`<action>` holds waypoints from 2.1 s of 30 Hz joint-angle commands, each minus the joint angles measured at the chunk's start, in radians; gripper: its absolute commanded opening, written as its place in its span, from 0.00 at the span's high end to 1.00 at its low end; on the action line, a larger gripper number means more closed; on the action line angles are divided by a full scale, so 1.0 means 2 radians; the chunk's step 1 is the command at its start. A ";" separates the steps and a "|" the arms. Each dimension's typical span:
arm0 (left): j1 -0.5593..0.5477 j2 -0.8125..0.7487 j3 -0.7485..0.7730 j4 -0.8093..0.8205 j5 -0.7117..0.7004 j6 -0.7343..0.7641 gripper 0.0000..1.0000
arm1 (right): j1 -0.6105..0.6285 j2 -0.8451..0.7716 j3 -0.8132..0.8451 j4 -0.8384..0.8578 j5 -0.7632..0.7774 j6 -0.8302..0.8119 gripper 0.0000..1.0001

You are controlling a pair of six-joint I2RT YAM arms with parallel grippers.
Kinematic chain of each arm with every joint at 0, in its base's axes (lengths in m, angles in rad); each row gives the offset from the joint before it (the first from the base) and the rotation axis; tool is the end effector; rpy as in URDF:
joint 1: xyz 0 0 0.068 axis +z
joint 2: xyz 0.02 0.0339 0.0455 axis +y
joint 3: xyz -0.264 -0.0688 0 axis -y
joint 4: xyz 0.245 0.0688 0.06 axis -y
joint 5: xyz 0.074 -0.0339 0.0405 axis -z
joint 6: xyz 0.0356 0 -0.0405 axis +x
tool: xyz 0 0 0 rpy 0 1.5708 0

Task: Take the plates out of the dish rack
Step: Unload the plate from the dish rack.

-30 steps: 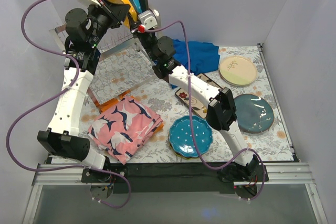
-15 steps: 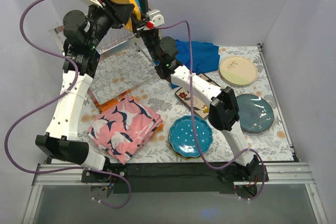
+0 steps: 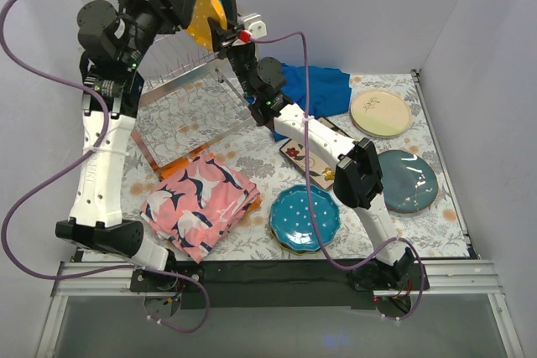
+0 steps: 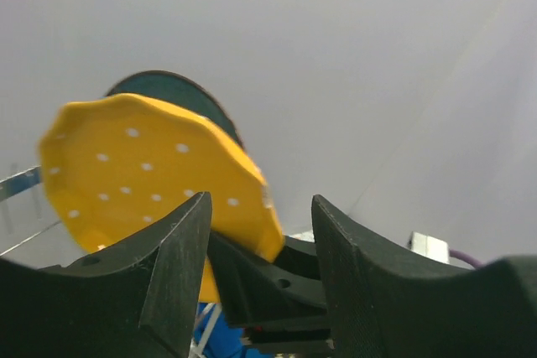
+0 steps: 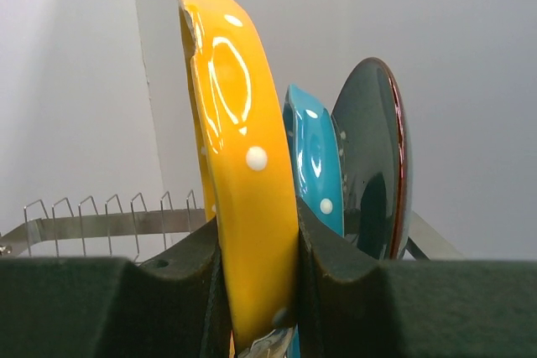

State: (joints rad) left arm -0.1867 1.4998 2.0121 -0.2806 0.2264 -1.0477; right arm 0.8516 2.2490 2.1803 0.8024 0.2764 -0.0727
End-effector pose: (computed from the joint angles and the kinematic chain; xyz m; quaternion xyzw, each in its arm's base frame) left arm 0.2847 -0.0619 0.5742 -0.1769 0.5974 -0.5081 0.5948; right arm 0.3463 0.3807 0.4346 -0.0668 0.4165 0.2918 0.8585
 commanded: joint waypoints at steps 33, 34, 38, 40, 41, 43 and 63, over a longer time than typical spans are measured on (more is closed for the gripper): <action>0.179 -0.050 -0.178 0.080 0.158 -0.140 0.49 | -0.044 -0.081 0.004 0.018 -0.051 0.351 0.99; 0.179 -0.049 -0.178 0.080 0.158 -0.140 0.49 | -0.044 -0.081 0.004 0.015 -0.052 0.353 0.99; 0.182 -0.047 -0.180 0.082 0.158 -0.142 0.49 | -0.045 -0.086 -0.007 0.014 -0.052 0.360 0.99; 0.182 -0.047 -0.183 0.083 0.158 -0.142 0.49 | -0.046 -0.085 -0.009 0.011 -0.052 0.374 0.99; 0.182 -0.047 -0.187 0.083 0.158 -0.141 0.49 | -0.047 -0.084 -0.008 0.010 -0.054 0.379 0.99; 0.185 -0.049 -0.190 0.081 0.157 -0.139 0.49 | -0.048 -0.082 -0.007 0.007 -0.060 0.394 0.99; 0.197 -0.095 -0.172 0.038 0.177 -0.126 0.42 | -0.069 -0.130 -0.049 0.001 -0.098 0.517 0.99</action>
State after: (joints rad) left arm 0.2020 1.3277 1.6657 -0.1875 0.5453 -1.3056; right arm 0.7265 2.1162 2.0758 0.6281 0.0799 0.8440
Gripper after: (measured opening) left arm 0.578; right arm 0.327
